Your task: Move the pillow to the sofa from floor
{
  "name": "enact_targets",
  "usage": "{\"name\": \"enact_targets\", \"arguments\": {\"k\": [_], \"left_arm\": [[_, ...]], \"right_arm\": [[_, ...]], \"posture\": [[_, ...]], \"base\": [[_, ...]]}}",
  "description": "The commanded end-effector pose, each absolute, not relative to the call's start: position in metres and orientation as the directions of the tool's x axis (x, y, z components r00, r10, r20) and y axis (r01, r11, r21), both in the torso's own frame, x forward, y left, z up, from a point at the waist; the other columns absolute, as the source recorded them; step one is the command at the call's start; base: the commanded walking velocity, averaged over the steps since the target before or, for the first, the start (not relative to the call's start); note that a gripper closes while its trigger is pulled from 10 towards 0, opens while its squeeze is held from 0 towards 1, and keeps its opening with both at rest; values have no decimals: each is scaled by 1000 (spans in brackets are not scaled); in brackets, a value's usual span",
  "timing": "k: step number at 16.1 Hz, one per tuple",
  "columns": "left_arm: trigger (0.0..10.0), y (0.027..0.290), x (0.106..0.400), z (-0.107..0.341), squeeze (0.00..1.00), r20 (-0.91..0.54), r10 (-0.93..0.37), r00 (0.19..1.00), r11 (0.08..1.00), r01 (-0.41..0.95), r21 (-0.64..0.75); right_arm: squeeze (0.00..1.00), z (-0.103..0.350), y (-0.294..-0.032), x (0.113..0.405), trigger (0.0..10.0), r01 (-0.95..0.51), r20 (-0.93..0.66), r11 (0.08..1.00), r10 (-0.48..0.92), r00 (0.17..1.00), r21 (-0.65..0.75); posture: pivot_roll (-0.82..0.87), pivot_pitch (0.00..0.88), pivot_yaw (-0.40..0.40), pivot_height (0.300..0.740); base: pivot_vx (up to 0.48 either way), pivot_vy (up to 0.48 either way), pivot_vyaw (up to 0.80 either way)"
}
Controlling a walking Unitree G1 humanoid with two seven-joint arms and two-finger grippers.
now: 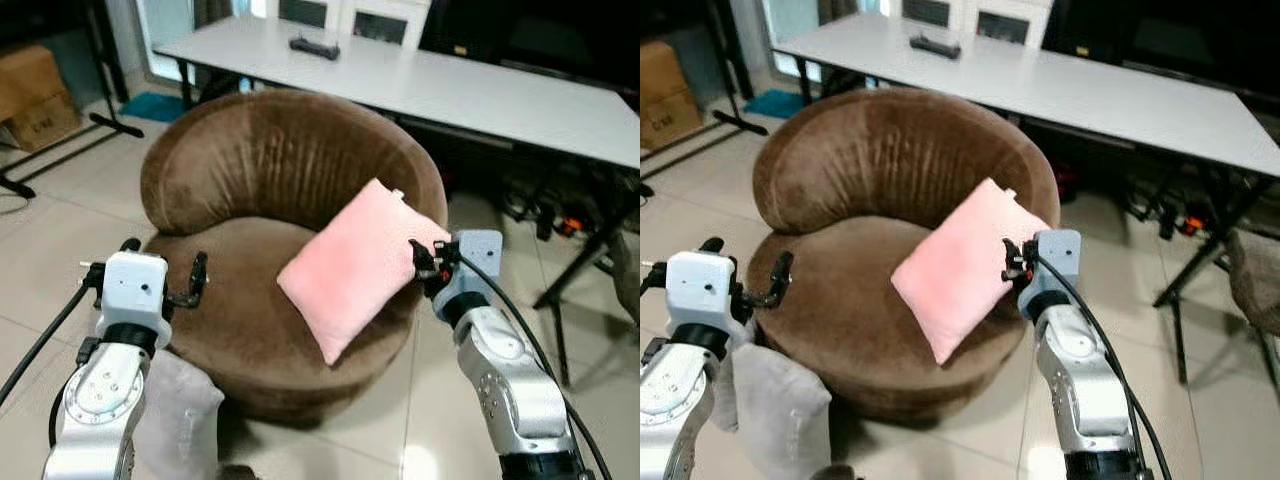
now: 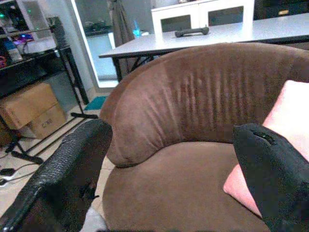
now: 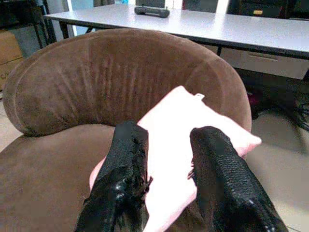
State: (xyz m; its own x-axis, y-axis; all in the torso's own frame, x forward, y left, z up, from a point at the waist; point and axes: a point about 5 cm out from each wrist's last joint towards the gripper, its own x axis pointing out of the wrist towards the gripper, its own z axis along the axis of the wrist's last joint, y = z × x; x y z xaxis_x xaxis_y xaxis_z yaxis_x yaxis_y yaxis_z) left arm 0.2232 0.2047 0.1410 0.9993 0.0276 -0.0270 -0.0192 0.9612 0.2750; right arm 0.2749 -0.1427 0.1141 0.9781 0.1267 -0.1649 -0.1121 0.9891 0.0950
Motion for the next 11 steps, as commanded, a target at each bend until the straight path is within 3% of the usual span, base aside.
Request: {"name": "enact_targets", "arguments": {"k": [1, 11], "left_arm": [[10000, 201, 223, 142, 0, -22, 22, 1000, 964, -15, 266], [10000, 200, 222, 140, 0, -19, 42, 999, 965, -36, 260]], "right_arm": [[0, 115, -146, 274, 10000, -108, -168, 991, 121, 978, 80], [0, 118, -151, 281, 10000, -132, -171, 991, 135, 976, 28]], "posture": [[113, 0, -102, 740], [120, 0, -126, 740]], "base": [[0, 345, 0], [0, 403, 0]]}}
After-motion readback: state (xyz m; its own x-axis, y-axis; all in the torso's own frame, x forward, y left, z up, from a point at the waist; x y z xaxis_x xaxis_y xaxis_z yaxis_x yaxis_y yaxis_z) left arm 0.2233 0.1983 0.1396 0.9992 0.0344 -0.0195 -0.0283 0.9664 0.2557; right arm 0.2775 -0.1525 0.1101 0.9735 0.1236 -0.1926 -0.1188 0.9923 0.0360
